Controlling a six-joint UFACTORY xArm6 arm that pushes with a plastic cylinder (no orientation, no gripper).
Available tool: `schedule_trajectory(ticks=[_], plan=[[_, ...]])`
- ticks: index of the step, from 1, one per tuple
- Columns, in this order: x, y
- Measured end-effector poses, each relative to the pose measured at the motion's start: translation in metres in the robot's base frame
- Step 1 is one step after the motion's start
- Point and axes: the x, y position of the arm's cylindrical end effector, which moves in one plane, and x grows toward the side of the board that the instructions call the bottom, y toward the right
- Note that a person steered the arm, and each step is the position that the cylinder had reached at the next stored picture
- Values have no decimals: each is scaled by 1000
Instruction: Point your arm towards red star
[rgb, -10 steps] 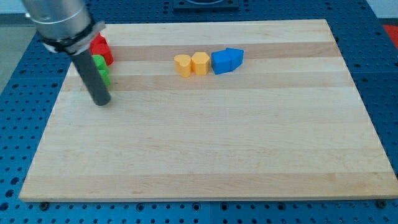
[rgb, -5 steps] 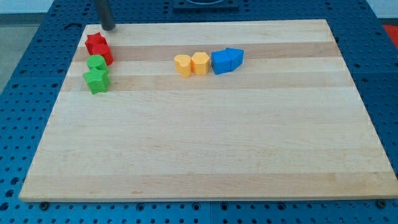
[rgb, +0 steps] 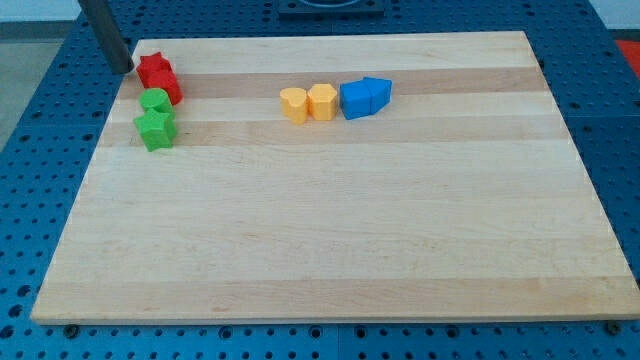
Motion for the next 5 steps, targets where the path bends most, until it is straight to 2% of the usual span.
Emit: schedule_trajectory(ticks=[5], plan=[[2,24]])
